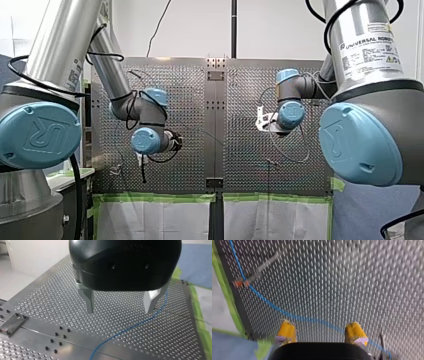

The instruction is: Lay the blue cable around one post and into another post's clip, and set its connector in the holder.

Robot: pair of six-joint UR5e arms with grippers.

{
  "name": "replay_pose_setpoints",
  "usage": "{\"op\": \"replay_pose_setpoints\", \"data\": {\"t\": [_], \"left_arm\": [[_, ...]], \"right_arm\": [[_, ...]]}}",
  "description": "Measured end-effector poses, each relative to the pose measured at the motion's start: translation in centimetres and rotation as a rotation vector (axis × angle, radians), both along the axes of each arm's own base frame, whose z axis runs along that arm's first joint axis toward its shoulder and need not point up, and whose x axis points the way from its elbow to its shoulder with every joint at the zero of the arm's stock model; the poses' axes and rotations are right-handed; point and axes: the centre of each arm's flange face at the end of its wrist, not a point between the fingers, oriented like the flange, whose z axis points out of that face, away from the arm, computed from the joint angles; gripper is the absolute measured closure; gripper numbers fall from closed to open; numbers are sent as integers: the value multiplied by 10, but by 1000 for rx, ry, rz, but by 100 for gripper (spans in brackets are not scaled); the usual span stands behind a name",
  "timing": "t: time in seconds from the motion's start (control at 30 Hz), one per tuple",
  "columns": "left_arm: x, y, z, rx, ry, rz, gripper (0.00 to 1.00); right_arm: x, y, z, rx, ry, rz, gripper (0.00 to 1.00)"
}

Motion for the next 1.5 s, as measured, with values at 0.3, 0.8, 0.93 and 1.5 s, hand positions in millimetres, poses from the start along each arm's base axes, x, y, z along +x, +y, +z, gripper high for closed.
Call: {"op": "replay_pose_setpoints", "data": {"t": [0.3,0.8,0.93,1.5], "left_arm": [[10,-6,8,3,-26,13,2],[14,-1,10,27,-13,83,2],[14,3,9,50,-10,114,2],[12,18,7,91,19,233,2]], "right_arm": [[36,27,-1,4,-16,132,1],[84,74,-1,-10,-31,241,1],[92,88,-2,-1,-27,246,1],[93,147,-27,12,19,232,1]]}}
